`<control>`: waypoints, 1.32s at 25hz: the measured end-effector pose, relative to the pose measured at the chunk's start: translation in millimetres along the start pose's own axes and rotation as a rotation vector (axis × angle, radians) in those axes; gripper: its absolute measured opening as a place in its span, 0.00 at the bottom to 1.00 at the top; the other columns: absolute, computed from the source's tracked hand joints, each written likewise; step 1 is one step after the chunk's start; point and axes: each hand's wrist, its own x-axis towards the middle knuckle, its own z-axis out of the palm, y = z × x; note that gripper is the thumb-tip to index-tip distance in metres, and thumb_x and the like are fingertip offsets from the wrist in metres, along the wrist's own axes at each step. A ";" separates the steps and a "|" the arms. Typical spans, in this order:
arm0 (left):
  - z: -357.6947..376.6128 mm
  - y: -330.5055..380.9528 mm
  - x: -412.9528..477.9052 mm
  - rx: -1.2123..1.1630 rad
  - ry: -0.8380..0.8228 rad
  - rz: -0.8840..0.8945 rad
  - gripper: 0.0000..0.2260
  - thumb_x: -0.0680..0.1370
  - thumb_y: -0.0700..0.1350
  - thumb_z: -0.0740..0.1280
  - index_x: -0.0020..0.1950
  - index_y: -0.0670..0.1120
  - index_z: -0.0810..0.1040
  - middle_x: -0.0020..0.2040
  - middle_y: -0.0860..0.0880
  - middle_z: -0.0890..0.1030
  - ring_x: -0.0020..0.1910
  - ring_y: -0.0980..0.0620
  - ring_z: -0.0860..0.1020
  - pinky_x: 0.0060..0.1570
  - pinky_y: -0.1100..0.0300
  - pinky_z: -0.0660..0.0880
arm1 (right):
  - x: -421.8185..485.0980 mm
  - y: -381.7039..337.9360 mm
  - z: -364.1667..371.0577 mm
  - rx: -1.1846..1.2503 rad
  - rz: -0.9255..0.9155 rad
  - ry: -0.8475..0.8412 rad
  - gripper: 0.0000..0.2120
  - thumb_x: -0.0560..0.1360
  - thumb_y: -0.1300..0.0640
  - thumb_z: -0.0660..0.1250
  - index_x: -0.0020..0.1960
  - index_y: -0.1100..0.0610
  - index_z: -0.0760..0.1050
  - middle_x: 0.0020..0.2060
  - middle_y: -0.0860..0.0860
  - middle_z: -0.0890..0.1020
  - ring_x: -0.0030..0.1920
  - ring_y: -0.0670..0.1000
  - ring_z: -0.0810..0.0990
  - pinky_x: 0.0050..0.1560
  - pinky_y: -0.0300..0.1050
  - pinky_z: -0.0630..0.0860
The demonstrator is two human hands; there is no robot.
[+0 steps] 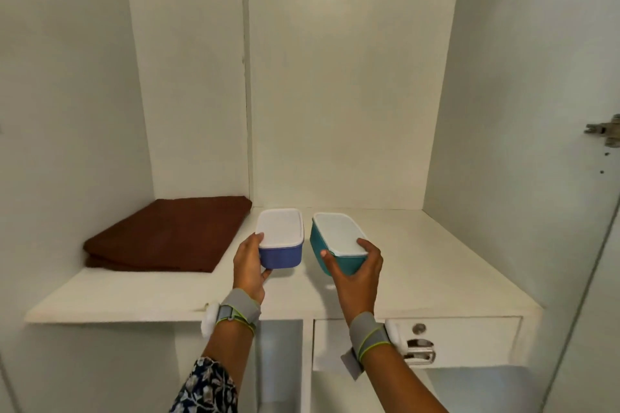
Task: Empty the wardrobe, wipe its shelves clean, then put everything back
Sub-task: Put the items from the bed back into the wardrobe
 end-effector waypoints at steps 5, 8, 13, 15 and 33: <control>-11.5 -8.8 70.7 0.011 0.027 -0.067 0.10 0.79 0.47 0.64 0.60 0.50 0.74 0.56 0.49 0.77 0.53 0.49 0.75 0.39 0.59 0.72 | 35.2 36.8 53.3 -0.057 0.091 -0.025 0.33 0.65 0.52 0.78 0.63 0.49 0.64 0.61 0.49 0.66 0.58 0.48 0.70 0.47 0.26 0.70; -11.8 -16.4 106.9 0.014 0.055 -0.079 0.13 0.79 0.46 0.64 0.63 0.48 0.74 0.56 0.48 0.77 0.52 0.49 0.75 0.39 0.59 0.72 | 60.3 51.3 83.5 -0.096 0.131 -0.051 0.33 0.66 0.52 0.78 0.64 0.51 0.64 0.60 0.49 0.65 0.56 0.47 0.70 0.49 0.29 0.69; -5.6 -32.9 176.6 0.102 0.110 0.011 0.10 0.79 0.47 0.64 0.59 0.48 0.74 0.55 0.48 0.78 0.50 0.50 0.77 0.47 0.54 0.77 | 108.6 92.8 131.4 -0.113 0.160 -0.075 0.34 0.65 0.52 0.78 0.65 0.51 0.63 0.58 0.48 0.65 0.57 0.50 0.71 0.54 0.38 0.69; -4.3 -41.1 204.1 0.200 0.112 0.058 0.13 0.77 0.51 0.66 0.61 0.49 0.75 0.59 0.47 0.79 0.56 0.47 0.78 0.58 0.47 0.76 | 125.9 110.9 145.0 -0.122 0.184 -0.069 0.34 0.65 0.52 0.78 0.65 0.51 0.63 0.58 0.48 0.65 0.58 0.52 0.71 0.56 0.42 0.71; 5.2 -70.8 317.9 0.804 0.171 0.324 0.24 0.76 0.41 0.69 0.70 0.40 0.68 0.65 0.41 0.76 0.63 0.44 0.75 0.63 0.54 0.70 | 211.1 185.5 208.7 -0.201 0.211 -0.104 0.35 0.73 0.67 0.66 0.75 0.52 0.56 0.66 0.56 0.64 0.66 0.58 0.67 0.65 0.48 0.67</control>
